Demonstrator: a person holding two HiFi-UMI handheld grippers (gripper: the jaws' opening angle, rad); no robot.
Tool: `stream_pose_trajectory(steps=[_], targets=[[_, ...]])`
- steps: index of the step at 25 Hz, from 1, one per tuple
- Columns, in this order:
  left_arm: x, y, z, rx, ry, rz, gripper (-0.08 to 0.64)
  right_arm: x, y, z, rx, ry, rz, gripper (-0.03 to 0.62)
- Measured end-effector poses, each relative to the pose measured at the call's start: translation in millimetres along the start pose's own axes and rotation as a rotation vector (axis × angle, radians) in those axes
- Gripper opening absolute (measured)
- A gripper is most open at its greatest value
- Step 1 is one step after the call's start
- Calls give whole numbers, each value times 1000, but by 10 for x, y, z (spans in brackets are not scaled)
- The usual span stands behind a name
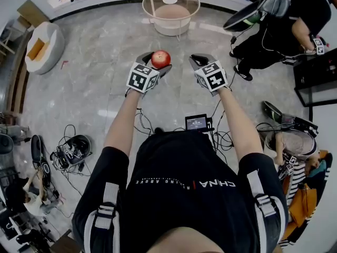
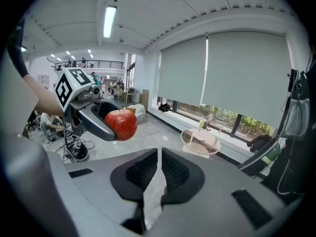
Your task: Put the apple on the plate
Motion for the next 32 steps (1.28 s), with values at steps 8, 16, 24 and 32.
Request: stream_pose_trajectory(steps=[8,16,24,32], targets=[[-2,110,-39,4,-4,8,388,-96,-5,-95,16,32,-4,49],[32,220,-96,21,5,17,390,-229,-70,-205,17,49,-12,49],[244,565,-342,62,7,11,390,-593,-238,-618,43,47,-15,49],[315,976,156,73,-24,26,389,-675,287,-916,73,67,-3,49]])
Point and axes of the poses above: the fingertips, and each gripper's own axes: y forward along the fingers, z to its left, x out of its top, the point moved 6 cm from there along -y, backward along the fingers, and after that the axes turned 14 degrees about -y, right-handed, at the moved point
